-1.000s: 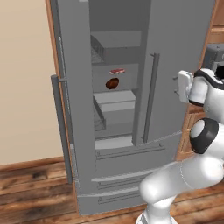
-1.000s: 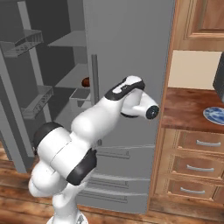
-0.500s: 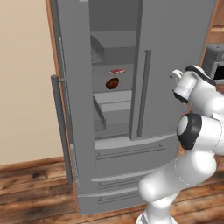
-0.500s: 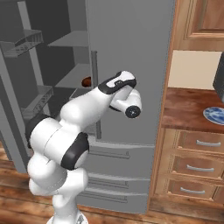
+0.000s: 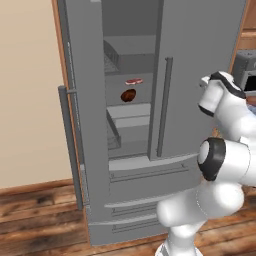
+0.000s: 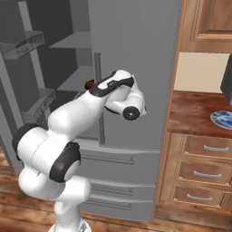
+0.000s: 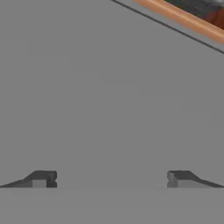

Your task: Place the steak on the counter behind the older steak on the same shelf of the fridge to maintain FIFO order. Close the fridge door when finished.

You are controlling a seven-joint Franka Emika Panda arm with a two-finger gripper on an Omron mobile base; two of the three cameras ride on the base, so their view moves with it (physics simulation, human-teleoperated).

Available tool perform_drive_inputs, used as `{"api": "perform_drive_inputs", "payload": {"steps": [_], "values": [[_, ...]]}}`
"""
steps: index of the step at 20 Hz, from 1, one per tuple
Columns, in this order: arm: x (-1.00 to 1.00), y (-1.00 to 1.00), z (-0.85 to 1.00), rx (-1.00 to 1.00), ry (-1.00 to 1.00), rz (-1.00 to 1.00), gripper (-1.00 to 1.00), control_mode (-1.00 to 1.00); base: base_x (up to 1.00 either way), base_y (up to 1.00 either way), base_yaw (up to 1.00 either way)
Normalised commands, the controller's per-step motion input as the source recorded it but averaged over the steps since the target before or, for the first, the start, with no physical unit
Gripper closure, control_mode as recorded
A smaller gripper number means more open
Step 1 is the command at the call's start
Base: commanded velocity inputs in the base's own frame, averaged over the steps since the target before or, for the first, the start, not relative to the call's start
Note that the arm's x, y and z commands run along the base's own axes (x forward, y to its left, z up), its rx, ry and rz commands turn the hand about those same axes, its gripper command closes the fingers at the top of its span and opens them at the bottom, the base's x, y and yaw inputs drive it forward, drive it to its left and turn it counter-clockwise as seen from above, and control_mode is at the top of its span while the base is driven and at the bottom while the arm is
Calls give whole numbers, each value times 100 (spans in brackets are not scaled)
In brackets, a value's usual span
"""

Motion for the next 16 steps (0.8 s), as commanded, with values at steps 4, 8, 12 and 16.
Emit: {"api": "perform_drive_inputs", "payload": {"steps": [4,8,12,16], "values": [[-100,-5,99,-9,-1,-1,-100,-100,0,0,0],[-61,39,18,-16,-1,0,-100,-100,0,0,0],[-57,6,23,-5,-8,0,-100,-100,0,0,0],[-100,29,84,-35,-26,0,-100,-100,0,0,0]]}}
